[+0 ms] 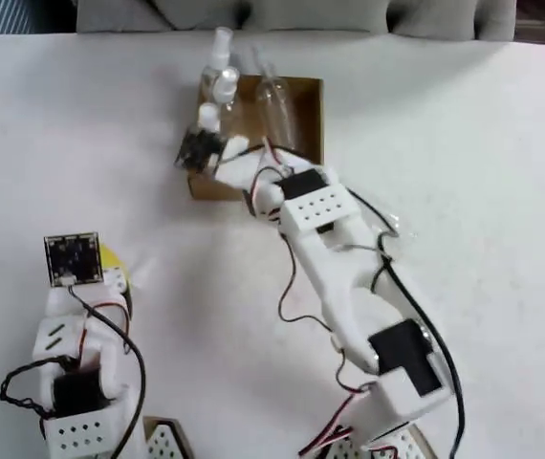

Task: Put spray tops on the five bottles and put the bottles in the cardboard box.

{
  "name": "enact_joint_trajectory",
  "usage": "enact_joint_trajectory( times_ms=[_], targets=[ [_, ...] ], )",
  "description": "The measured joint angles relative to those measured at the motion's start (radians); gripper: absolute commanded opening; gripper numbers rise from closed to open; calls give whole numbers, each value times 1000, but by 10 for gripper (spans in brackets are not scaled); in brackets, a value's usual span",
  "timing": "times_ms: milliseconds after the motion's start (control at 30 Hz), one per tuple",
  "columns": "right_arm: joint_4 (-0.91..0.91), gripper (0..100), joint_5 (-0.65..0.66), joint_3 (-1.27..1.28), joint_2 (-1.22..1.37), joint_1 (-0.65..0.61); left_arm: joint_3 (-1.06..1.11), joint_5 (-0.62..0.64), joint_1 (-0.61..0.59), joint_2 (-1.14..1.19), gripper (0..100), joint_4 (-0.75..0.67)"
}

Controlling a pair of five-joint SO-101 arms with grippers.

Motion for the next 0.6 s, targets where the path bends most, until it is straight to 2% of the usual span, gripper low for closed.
enact_joint_trajectory(
  times_ms=[267, 600],
  targets=[
    [-68, 108, 130, 0, 86, 2, 0, 0, 0, 0, 42, 0],
    [-68, 105, 146, -37, 160, 2, 0, 0, 0, 0, 42, 0]
  ],
)
